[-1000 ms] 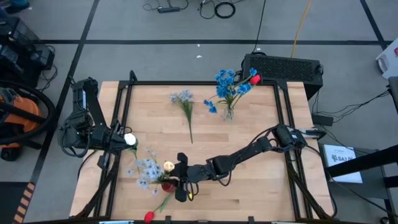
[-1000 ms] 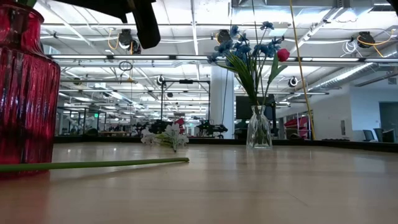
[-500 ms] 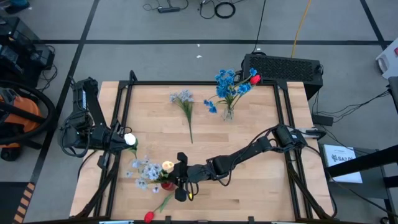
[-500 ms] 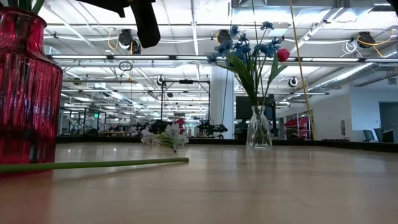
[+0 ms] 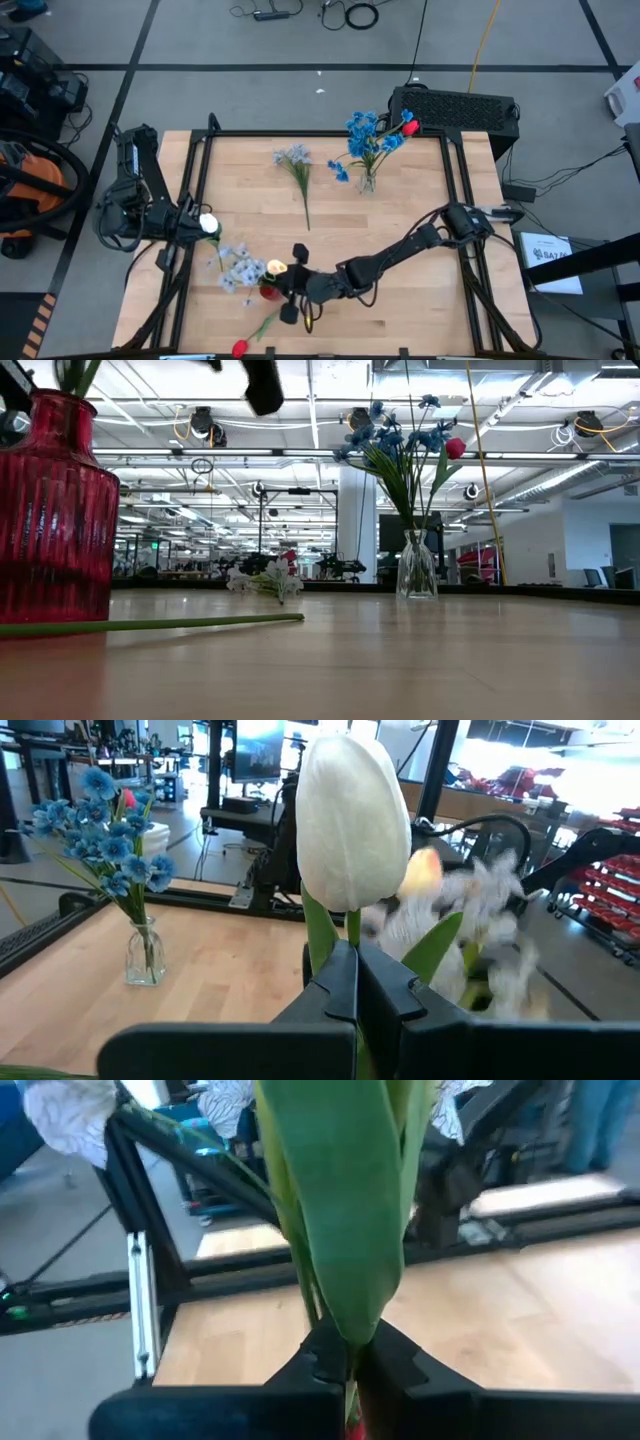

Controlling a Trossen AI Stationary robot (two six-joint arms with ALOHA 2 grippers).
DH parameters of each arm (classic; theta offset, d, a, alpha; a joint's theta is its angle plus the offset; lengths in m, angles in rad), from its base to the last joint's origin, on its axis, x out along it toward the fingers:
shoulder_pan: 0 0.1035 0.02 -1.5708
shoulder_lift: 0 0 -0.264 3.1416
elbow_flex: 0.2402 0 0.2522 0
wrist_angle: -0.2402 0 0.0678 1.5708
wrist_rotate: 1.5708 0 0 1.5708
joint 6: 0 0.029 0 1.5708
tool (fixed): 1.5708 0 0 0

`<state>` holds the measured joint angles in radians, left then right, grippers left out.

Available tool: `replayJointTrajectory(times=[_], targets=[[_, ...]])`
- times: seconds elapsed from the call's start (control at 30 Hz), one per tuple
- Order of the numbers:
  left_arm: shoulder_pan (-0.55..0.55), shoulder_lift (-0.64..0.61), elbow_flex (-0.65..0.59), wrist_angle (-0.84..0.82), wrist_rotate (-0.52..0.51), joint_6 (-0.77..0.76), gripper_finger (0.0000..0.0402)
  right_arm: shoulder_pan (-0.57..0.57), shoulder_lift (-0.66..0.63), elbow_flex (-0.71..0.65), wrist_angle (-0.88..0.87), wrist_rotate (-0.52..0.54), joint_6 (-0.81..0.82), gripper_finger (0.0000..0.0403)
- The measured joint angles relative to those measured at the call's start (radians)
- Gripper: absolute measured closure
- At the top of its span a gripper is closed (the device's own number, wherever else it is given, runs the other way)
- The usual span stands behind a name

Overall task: Sort flowers into vase by color
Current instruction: Put the bottom white flower into the red vase

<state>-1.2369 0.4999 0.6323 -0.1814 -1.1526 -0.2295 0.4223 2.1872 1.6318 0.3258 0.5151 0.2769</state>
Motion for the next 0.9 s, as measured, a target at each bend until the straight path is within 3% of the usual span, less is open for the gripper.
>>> replayJointTrajectory(times=[0.37, 0.5, 0.9], targets=[[0.000, -0.011, 0.012, 0.097, -0.016, 0.081, 0.0402, 0.029, -0.035, 0.001, -0.002, 0.142, -0.010, 0.0403], [0.000, 0.046, 0.001, 0.222, -0.071, 0.183, 0.0401, 0.036, -0.035, 0.001, 0.002, 0.169, -0.003, 0.0403], [0.019, 0.300, 0.000, 0.792, -0.074, 0.579, 0.0402, 0.036, -0.035, 0.001, 0.013, 0.193, 0.033, 0.0403]])
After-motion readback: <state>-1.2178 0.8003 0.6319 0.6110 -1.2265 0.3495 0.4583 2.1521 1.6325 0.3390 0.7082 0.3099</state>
